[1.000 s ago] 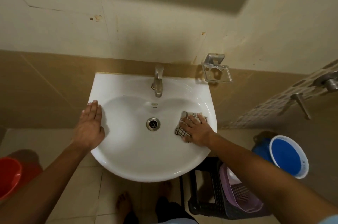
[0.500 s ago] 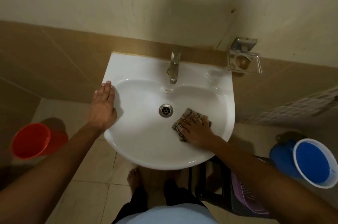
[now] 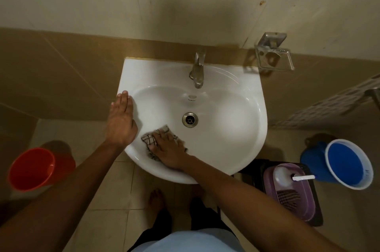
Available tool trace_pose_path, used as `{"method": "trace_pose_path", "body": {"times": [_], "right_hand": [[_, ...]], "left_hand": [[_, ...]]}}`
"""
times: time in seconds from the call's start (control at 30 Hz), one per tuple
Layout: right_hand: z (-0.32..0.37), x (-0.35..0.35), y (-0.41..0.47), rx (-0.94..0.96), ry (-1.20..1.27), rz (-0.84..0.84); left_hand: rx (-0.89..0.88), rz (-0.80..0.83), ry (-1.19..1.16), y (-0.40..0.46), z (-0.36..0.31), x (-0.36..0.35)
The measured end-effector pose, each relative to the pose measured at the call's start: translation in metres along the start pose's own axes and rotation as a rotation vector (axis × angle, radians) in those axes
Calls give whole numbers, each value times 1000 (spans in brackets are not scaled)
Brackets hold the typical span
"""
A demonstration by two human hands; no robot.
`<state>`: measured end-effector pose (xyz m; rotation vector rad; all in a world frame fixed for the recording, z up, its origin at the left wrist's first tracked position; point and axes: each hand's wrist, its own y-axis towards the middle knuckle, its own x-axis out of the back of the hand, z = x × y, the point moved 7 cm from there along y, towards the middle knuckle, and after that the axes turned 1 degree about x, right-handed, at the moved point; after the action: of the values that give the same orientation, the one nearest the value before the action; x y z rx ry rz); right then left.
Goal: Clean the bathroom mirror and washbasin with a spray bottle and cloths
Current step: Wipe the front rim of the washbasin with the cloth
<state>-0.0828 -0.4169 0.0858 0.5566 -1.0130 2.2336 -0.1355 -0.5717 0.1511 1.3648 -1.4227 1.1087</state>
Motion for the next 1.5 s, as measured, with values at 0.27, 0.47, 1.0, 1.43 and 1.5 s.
{"method": "trace_pose_path", "body": {"times": [0.27,0.47,1.0,1.43,1.5], "right_hand": [[-55,24,16,-70,-247,-153],[-152,101,-25,-349,-535,-262],[-11,30,66,-410,255,-351],[62,5,47,116,257,-188],[60,7,25,170,250,-116]], "left_hand": [[-4,-29,-18,0,1,-1],[-9,-24,-7,2,2,-4],[-2,-58,-128,-1,6,5],[71,-118,-379,0,18,20],[75,-118,-370,0,18,20]]}}
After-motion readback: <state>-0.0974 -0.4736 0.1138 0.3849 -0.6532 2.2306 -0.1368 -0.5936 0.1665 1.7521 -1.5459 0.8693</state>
